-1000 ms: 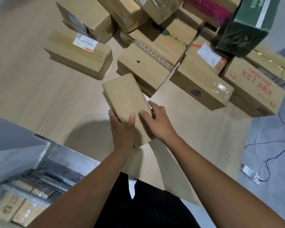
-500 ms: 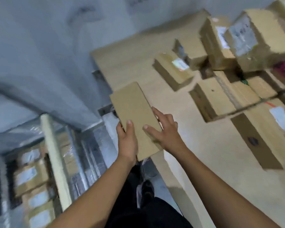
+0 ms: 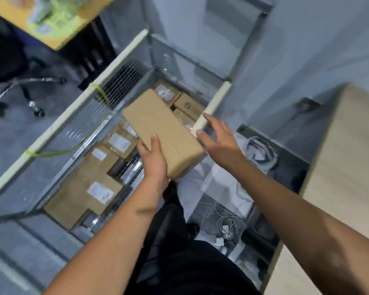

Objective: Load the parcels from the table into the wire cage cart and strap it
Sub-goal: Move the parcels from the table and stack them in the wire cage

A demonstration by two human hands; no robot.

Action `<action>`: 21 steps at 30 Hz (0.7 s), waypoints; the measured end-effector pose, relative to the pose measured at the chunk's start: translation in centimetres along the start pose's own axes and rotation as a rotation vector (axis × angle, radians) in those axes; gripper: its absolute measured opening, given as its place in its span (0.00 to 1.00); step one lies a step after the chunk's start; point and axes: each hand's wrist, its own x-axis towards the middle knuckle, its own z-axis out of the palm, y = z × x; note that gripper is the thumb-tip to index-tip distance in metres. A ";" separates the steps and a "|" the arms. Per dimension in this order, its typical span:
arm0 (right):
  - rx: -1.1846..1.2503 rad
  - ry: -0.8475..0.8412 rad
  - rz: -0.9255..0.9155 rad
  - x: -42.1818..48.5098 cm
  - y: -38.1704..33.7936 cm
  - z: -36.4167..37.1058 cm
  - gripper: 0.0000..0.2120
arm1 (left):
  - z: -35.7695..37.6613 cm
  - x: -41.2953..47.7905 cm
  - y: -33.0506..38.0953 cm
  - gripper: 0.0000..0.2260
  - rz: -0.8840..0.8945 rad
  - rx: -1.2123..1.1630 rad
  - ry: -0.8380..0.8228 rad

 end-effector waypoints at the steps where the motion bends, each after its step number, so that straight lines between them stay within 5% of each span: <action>1: -0.064 -0.007 -0.017 2.0 -0.2 1.4 0.26 | -1.3 2.1 0.0 0.28 -0.037 -0.028 0.069; 7: -0.384 -0.178 -0.160 11.1 2.2 8.9 0.23 | -6.3 12.8 -3.2 0.34 -0.094 -0.050 0.296; 12: -0.561 -0.051 -0.316 16.9 6.3 11.7 0.15 | -6.4 20.0 -8.2 0.24 -0.100 0.007 0.357; 16: -0.948 -0.107 -0.409 22.4 8.9 12.1 0.24 | -5.8 25.1 -13.1 0.29 -0.065 0.187 0.326; 21: -1.027 -0.315 -0.355 24.3 12.2 13.3 0.31 | -4.8 31.1 -20.2 0.31 -0.112 0.246 0.292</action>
